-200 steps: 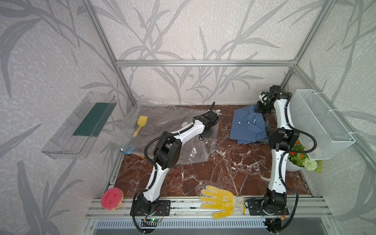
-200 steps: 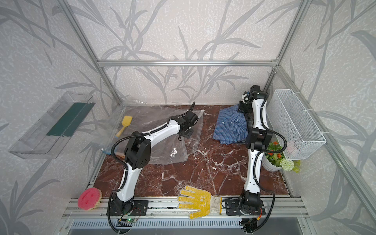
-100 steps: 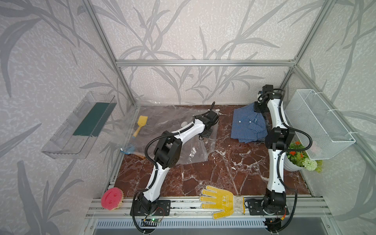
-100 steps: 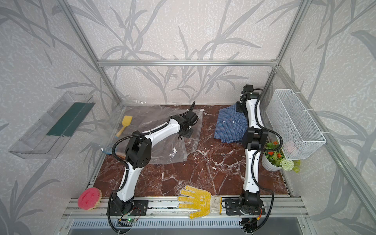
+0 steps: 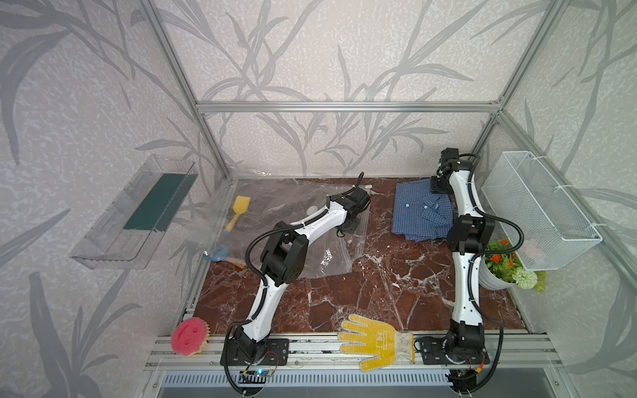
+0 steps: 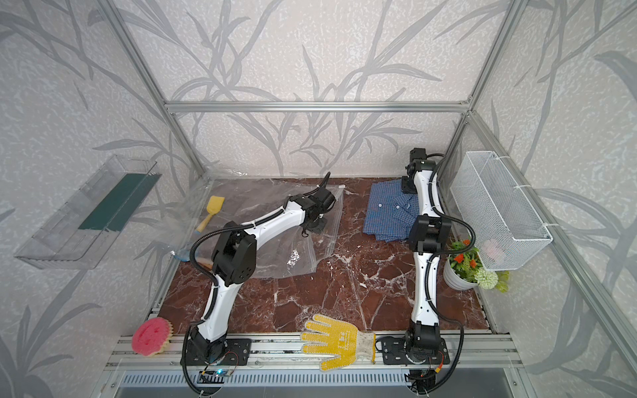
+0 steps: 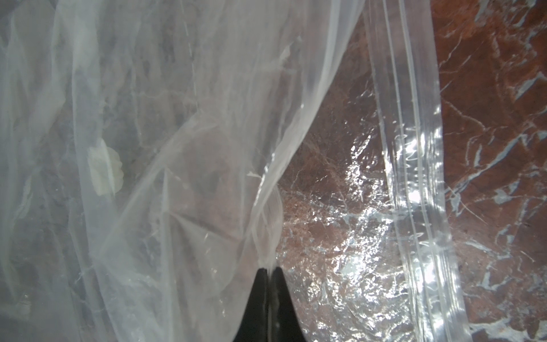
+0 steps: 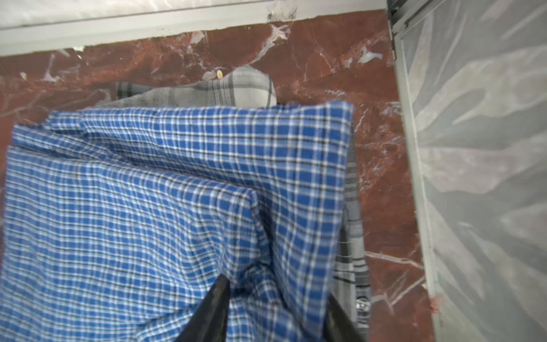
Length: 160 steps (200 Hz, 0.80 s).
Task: Take the shirt out of the vacuum bag
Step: Place the shirt at the center of the board.
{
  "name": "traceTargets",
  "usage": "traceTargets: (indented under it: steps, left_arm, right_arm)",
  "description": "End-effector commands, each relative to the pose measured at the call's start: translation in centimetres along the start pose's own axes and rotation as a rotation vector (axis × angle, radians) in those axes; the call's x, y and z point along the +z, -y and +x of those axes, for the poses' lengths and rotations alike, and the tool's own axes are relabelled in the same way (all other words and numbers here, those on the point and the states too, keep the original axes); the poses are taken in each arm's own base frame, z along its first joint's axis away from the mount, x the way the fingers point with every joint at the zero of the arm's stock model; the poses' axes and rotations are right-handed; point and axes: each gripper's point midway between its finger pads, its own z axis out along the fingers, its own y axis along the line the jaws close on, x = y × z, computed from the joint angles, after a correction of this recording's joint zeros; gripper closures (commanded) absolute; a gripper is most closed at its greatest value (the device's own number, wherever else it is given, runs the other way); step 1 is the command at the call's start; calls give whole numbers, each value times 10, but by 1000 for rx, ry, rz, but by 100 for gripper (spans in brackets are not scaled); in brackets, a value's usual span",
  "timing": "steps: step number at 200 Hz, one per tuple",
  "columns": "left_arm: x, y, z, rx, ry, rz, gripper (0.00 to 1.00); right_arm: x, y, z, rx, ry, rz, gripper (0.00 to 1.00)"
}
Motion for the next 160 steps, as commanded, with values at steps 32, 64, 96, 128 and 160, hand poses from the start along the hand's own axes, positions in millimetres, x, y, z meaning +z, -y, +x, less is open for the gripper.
traceTargets:
  steps: [32, 64, 96, 128, 160]
  left_arm:
    - [-14, 2, -8, 3, 37, 37, 100]
    - [-22, 12, -17, 25, 69, 67, 100]
    - [-31, 18, -21, 34, 89, 76, 100]
    - [-36, 16, -19, 39, 97, 73, 100]
    - [-40, 14, -16, 35, 102, 67, 100]
  right_arm:
    - [-47, 2, -15, 1, 60, 57, 33]
    - [-84, -47, -15, -19, 99, -78, 32]
    - [-101, -95, 7, -72, 101, -150, 32]
    - [-81, -111, 56, -103, -3, -162, 32]
    - [-39, -103, 101, -111, -131, -137, 32]
